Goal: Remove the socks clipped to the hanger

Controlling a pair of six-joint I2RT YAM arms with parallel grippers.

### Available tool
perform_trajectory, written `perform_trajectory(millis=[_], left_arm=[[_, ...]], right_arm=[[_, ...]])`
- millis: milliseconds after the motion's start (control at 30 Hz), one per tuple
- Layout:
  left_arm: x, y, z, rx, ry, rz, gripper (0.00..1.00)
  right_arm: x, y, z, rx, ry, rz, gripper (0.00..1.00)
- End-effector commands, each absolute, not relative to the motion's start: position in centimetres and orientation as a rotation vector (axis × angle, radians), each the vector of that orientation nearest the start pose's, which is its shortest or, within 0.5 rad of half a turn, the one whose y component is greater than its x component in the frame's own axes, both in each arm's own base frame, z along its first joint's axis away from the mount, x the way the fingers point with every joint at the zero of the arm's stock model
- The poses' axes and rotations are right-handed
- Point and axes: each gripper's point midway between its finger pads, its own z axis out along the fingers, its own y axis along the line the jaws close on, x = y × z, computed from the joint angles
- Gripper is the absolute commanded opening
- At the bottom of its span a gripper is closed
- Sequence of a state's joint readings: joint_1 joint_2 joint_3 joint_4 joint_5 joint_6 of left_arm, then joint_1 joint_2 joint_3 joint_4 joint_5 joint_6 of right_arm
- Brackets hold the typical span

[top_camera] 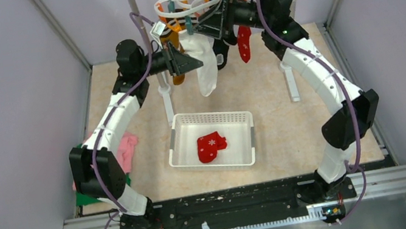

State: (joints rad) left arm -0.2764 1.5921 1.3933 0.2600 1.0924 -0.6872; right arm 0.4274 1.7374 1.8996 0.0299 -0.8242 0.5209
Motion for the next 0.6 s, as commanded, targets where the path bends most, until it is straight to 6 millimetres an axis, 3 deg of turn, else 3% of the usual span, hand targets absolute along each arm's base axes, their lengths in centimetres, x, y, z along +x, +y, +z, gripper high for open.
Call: perform_trajectory(millis=[0, 567], left_arm=[[33.0, -27.5, 39.5, 0.712, 1.565, -1.528, 0.13], [30.6, -28.7, 41.0, 0.771, 1.530, -1.553, 0.13]], right_arm=[[37.3, 32.9, 49.5, -0.659, 1.331, 1.266, 0.78], [38.2, 33.7, 49.2, -0.634, 1.328, 1.301, 0.76]])
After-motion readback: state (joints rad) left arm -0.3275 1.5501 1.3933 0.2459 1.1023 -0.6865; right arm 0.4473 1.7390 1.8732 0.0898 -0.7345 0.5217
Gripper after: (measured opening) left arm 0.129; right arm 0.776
